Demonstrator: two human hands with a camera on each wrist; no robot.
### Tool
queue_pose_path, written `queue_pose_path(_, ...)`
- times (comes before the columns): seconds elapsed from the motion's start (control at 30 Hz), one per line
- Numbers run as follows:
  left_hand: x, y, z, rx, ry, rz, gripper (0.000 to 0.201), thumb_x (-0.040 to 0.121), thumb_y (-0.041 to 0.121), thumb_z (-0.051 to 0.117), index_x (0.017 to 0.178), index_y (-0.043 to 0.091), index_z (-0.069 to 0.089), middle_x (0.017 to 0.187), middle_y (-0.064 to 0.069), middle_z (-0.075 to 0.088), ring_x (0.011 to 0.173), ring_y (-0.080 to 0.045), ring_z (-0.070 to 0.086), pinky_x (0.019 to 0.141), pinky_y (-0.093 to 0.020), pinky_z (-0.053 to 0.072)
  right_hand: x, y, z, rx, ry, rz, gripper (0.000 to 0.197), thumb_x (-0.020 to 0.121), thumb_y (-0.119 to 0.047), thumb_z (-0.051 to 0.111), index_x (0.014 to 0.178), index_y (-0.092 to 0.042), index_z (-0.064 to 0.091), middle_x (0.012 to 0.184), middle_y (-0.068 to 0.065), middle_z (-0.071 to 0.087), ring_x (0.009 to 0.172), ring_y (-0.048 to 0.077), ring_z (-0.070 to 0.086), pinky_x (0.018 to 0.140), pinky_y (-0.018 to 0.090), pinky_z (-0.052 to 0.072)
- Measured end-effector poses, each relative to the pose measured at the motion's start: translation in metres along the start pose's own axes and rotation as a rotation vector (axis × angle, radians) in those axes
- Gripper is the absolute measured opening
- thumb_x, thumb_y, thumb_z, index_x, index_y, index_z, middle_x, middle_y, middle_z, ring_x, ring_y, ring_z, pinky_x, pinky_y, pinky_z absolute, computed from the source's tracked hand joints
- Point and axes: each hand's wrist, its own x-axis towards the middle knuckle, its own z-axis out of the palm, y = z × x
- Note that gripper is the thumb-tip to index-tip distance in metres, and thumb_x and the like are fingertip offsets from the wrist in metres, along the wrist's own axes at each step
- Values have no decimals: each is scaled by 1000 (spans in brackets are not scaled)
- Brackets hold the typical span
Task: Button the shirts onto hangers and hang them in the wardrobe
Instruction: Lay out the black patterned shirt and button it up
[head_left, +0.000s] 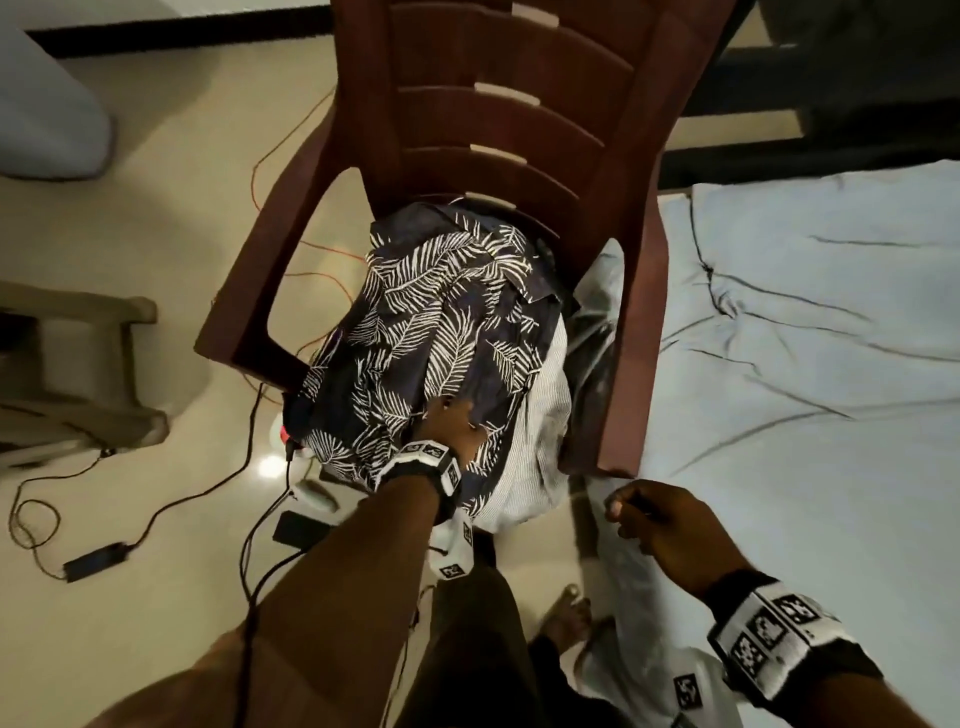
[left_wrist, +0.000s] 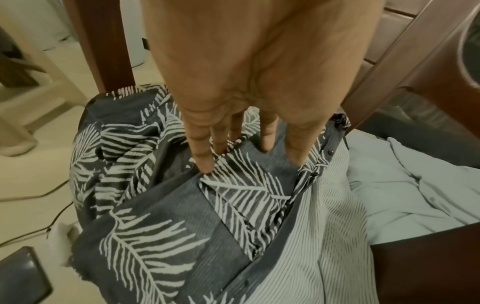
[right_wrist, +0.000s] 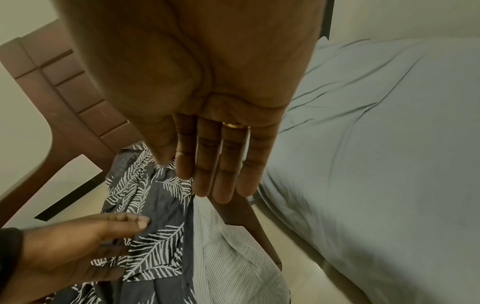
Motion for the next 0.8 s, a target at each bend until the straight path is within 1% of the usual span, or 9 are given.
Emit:
queue_pose_path(0.17, 4, 0, 9, -166, 79, -55, 59, 89, 19, 68, 141, 18, 41, 126, -19, 61, 113, -39, 62, 94, -40, 48, 12, -5, 2, 64, 6, -10, 8, 92, -28, 68, 91, -33, 73, 112, -12, 72, 97, 15, 69, 93, 40, 53)
queue_pose_path(0.27, 0, -3, 6, -246, 134, -128, 37, 95, 23, 63, 129, 12, 54, 119, -18, 67, 113, -39, 63, 95, -41, 49, 14, -13, 3, 64, 16, -2, 9, 91, -26, 69, 84, -28, 73, 93, -13, 75, 83, 14, 70, 83, 36, 54)
queue_pose_path(0.37, -14, -10, 1, -314, 123, -21, 26, 96, 31, 63, 115, 13, 62, 107, -6, 69, 100, -25, 64, 85, -32, 45, 13, -25, 3, 26, -8, -50, 15, 93, -24, 68, 79, -29, 70, 71, -3, 71, 68, 6, 65, 70, 29, 50)
queue_pose_path(0.47, -41, -19, -5, -417, 84, 140, 36, 95, 36, 60, 125, 16, 62, 120, -3, 69, 108, -23, 63, 98, -36, 48, 10, -44, 6, -41, -45, -136, 13, 95, -21, 66, 84, -26, 70, 79, -5, 71, 69, 0, 60, 68, 14, 42)
queue_pose_path(0.53, -59, -25, -11, -496, 57, 202, 38, 96, 34, 58, 129, 16, 63, 127, -1, 68, 116, -22, 62, 106, -42, 47, 8, -58, 11, -35, -38, -165, 8, 95, -17, 65, 94, -15, 73, 90, 0, 72, 82, 10, 64, 73, 7, 42)
queue_pose_path(0.6, -82, -24, -19, -607, 49, 282, 28, 101, 19, 58, 127, 12, 66, 124, 0, 69, 119, -20, 63, 107, -38, 47, 9, -69, 19, 16, 12, -164, 19, 96, -26, 64, 110, -14, 69, 100, 1, 72, 96, 18, 66, 89, 21, 48)
queue_pose_path(0.7, -121, -9, -35, -688, -52, 418, 24, 102, 12, 58, 124, 10, 69, 120, 1, 72, 115, -15, 65, 102, -29, 49, 13, -92, 27, 164, 14, -108, 59, 95, -54, 56, 146, -28, 42, 123, -12, 58, 117, 11, 56, 107, 35, 43)
queue_pose_path(0.77, -139, 1, -40, -628, -138, 509, 19, 101, 16, 59, 113, 8, 71, 108, 2, 71, 105, -15, 66, 95, -32, 51, 20, -105, 30, 242, -42, -94, 68, 95, -50, 59, 154, -32, 30, 131, -15, 49, 124, 7, 47, 113, 33, 36)
queue_pose_path(0.8, -147, 4, -41, -554, -169, 582, 18, 100, 21, 59, 107, 8, 70, 102, 0, 67, 100, -19, 65, 90, -38, 51, 27, -106, 32, 252, -71, -87, 68, 95, -42, 64, 154, -29, 33, 133, -13, 52, 124, 7, 49, 112, 31, 37)
